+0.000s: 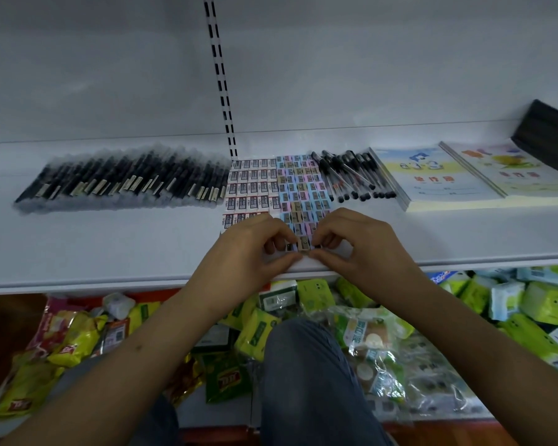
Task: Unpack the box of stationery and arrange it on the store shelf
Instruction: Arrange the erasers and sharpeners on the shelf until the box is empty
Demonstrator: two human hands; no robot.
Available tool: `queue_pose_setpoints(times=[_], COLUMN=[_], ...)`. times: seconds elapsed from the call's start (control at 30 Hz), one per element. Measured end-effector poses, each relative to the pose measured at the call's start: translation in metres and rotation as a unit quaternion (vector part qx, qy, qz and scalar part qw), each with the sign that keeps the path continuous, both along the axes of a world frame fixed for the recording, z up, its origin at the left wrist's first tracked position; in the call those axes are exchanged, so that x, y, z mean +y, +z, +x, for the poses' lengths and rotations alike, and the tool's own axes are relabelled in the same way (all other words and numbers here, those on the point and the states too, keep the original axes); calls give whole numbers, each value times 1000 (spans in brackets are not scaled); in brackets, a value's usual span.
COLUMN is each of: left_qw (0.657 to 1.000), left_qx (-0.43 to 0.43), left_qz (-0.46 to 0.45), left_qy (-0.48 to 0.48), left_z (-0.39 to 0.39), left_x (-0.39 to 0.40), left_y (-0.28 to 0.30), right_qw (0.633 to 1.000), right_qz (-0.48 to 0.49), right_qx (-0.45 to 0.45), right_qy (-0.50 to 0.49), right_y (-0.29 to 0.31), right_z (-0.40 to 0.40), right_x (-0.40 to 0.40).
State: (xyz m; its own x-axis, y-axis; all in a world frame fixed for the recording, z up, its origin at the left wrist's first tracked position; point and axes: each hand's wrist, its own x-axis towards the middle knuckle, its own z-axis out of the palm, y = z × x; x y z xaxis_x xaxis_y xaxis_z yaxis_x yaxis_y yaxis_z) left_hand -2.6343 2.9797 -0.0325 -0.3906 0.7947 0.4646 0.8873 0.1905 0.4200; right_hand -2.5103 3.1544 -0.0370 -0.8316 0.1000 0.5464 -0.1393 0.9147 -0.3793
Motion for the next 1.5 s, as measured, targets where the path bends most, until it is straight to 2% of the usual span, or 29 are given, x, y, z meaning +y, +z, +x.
queue_pose_setpoints(times=[0.13, 0.23, 0.37, 0.57, 0.97, 1.1, 1.2, 1.37, 1.5], left_qw=[1000, 998, 995, 994, 995, 993, 984, 981, 987], left_qx=[2, 37, 61, 77, 53, 22, 33, 52, 81], left_qz=[-8, -21, -35, -26, -26, 44, 79, 47, 20], left_qy=[13, 44, 65, 76, 75, 108, 156, 181, 139], left_z=[-2, -4, -4, 2, -4, -23, -48, -66, -65], left_x=[-2, -7, -9, -2, -4, -10, -7, -11, -8], left_y=[2, 3, 4, 5, 5, 18, 24, 8, 6], right_qw=[1000, 997, 992, 989, 989, 983, 975, 964, 969], right_qz=[11, -1, -10, 11, -12, -2, 24, 69, 9], right_qx=[7, 13, -40, -80, -64, -15, -71, -226, -198], right_qy=[-19, -71, -120, -120, -130, -185, -212, -124, -148], right_y=[1, 5, 8, 8, 12, 40, 54, 32, 21], right_z=[2, 14, 24, 14, 13, -6, -46, -87, -92], right_x=[1, 8, 26, 26, 30, 58, 82, 95, 96])
